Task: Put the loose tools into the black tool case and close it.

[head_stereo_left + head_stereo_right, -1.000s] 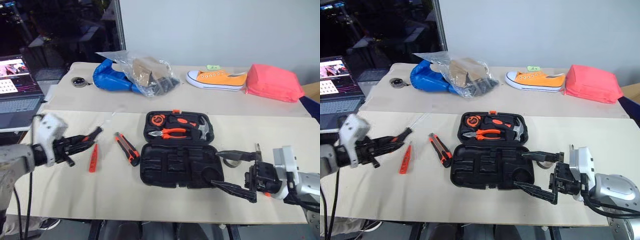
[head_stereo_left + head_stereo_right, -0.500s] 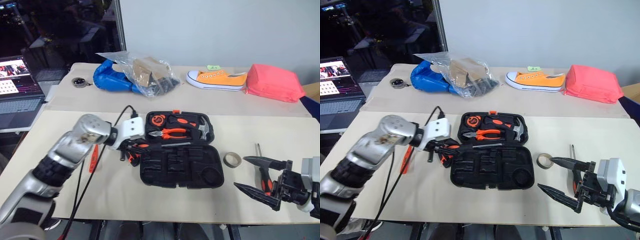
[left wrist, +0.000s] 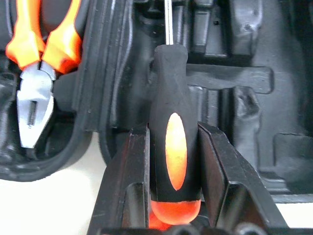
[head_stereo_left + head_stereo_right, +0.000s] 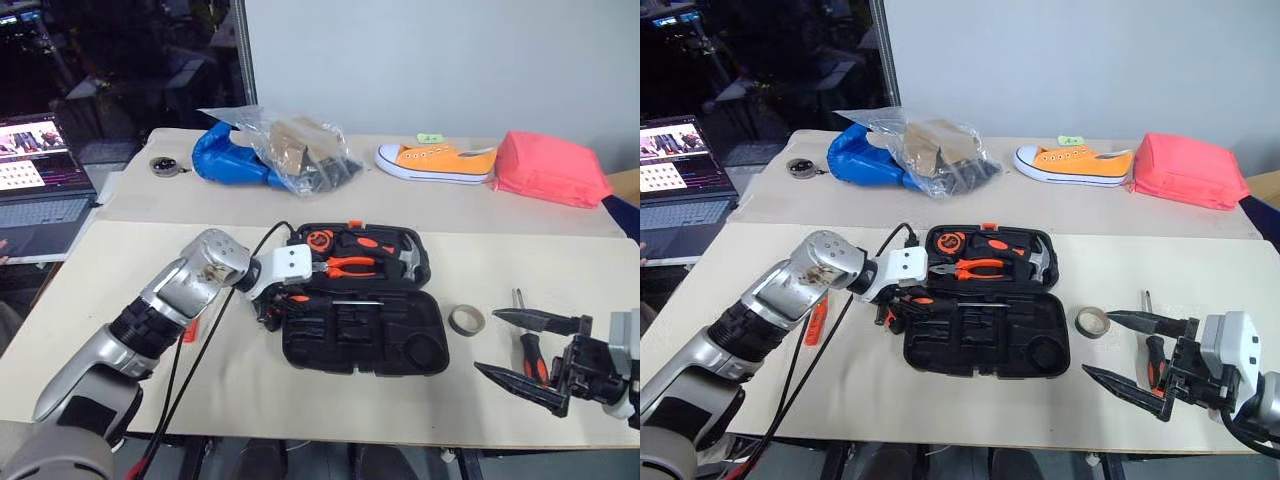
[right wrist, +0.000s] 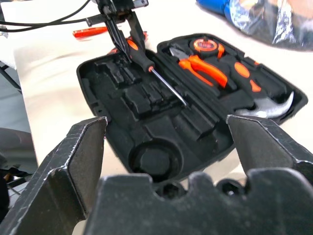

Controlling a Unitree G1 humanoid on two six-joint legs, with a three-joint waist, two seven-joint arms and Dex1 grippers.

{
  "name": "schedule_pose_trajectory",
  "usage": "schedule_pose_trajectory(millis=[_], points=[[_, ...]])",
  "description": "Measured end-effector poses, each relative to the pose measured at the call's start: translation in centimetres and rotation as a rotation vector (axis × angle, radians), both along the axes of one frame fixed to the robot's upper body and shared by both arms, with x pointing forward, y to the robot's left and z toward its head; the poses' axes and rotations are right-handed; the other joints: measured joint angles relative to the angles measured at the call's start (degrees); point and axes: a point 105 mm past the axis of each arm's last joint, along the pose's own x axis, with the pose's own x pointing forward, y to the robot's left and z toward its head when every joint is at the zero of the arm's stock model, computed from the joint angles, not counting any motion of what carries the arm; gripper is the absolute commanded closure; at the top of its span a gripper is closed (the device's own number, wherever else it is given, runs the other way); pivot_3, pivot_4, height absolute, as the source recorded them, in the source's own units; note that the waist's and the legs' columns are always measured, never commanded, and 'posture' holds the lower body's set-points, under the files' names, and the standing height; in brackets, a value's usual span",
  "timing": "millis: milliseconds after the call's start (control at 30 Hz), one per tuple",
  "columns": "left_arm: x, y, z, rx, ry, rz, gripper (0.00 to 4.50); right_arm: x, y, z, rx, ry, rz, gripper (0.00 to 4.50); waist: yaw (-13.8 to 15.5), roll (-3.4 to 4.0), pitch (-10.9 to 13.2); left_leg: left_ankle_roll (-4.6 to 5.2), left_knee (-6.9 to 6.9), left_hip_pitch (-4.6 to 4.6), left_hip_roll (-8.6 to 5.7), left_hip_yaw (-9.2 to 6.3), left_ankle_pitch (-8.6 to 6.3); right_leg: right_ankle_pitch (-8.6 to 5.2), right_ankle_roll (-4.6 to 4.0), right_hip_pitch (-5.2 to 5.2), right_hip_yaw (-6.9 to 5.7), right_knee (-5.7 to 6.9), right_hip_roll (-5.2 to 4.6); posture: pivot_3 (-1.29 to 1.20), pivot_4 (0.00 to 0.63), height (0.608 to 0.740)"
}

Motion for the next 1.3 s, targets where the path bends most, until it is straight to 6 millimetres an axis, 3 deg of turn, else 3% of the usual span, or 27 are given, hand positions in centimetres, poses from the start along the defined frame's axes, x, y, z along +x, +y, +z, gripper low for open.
schedule_pose_trajectory(millis=[233, 633, 700, 900, 1067, 1167, 1300], points=[[0.9, -1.0, -0.1, 0.004, -0.028, -0.009, 3.60, 0.7, 0.5, 0.7, 0.012, -0.043, 0.018, 0.00, -0.02, 0.08, -0.04, 0.01, 0.04, -0.06, -0.05, -0.04, 0.01, 0.01, 0.04, 0.01, 0.04, -0.02, 0.00, 0.00, 0.150, 0.740], [2.4, -0.9, -0.6, 0.058, -0.112, -0.061, 3.60, 0.9, 0.6, 0.6, 0.034, -0.048, 0.011, 0.00, -0.21, 0.09, -0.05, 0.05, 0.07, -0.03, -0.06, -0.07, -0.01, 0.02, 0.07, 0.03, 0.06, 0.02, 0.00, 0.00, 0.150, 0.740], [2.4, -0.9, -0.7, 0.059, -0.112, -0.063, 2.61, 0.9, 0.6, 0.6, 0.035, -0.047, 0.009, 0.00, -0.23, 0.10, -0.06, 0.05, 0.07, -0.04, -0.06, -0.07, -0.01, 0.02, 0.07, 0.03, 0.05, 0.02, 0.00, 0.00, 0.150, 0.740], [2.0, -0.6, -0.1, 0.035, -0.088, -0.037, 0.75, 0.7, 0.6, 0.4, 0.035, -0.039, 0.005, 0.00, -0.28, 0.12, -0.06, 0.05, 0.07, -0.15, -0.06, -0.09, -0.01, 0.02, 0.07, -0.05, 0.04, 0.01, 0.00, 0.00, 0.150, 0.740], [1.0, 0.3, 3.0, -0.096, -0.101, 0.008, 0.75, 0.6, 0.6, 0.4, 0.034, -0.035, 0.003, 0.00, -0.38, 0.15, -0.07, 0.08, 0.05, -0.24, -0.06, -0.13, -0.03, 0.01, 0.08, -0.11, 0.02, -0.01, 0.00, 0.00, 0.150, 0.740], [0.3, 0.5, 3.7, -0.230, -0.096, 0.040, 1.52, 0.6, 0.6, 0.4, 0.034, -0.035, 0.000, 0.00, -0.19, 0.19, -0.09, 0.11, 0.06, -0.25, -0.08, -0.13, -0.05, -0.01, 0.11, -0.09, 0.02, -0.01, -0.05, 0.00, 0.150, 0.740], [0.0, 0.8, 1.9, -0.307, -0.035, 0.136, 3.05, 0.5, 0.3, -0.1, 0.040, -0.017, -0.024, 0.00, -0.05, 0.19, -0.09, 0.11, 0.11, -0.25, -0.10, -0.17, -0.05, -0.01, 0.11, -0.07, -0.01, 0.00, -0.07, 0.00, 0.150, 0.740]])
